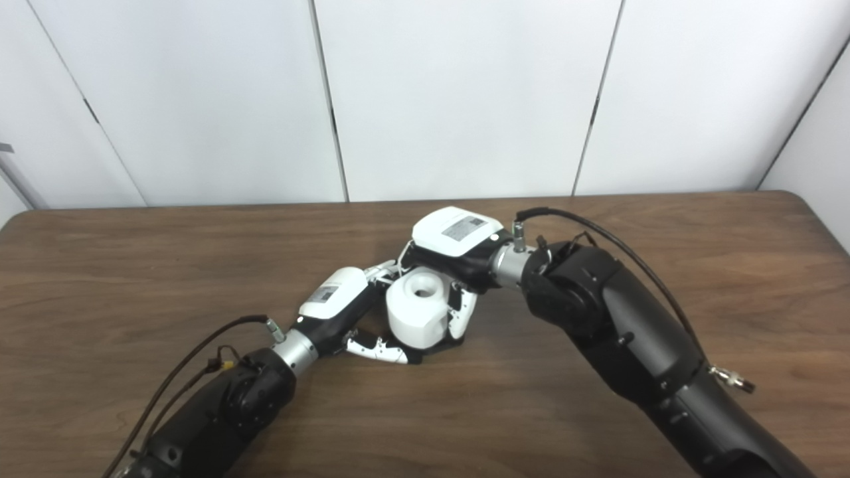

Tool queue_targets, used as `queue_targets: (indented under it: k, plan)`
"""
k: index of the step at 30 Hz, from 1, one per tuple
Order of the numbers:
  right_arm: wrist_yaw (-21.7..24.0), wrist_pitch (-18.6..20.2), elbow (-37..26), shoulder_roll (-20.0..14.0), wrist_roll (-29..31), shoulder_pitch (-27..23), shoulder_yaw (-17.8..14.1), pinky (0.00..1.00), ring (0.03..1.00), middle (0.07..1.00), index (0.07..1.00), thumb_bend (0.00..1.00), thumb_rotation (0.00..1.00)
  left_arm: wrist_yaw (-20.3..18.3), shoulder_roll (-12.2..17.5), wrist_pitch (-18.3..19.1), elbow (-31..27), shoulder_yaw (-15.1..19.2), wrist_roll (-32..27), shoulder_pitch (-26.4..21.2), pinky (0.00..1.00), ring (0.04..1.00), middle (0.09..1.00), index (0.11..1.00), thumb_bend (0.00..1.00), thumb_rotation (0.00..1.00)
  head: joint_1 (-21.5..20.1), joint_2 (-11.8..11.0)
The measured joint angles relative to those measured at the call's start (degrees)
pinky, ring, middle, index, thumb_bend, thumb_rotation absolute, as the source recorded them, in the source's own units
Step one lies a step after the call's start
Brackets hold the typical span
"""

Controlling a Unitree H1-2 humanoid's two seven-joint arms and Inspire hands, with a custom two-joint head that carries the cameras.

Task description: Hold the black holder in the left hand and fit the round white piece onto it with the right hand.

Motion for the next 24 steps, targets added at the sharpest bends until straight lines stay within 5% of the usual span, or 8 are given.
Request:
queue_targets:
  k: [24]
  plan:
    - [1.50,1.05,-0.71,-1.53,0.18,0.30,-1.26,0.74,0.778,0.727,0.480,0.53,0.15,0.11,0.00,-1.02,0.45,0.03,0.22,-0.24,0.87,0.944,0.912,0.477,0.52,0.07,0.18,0.53]
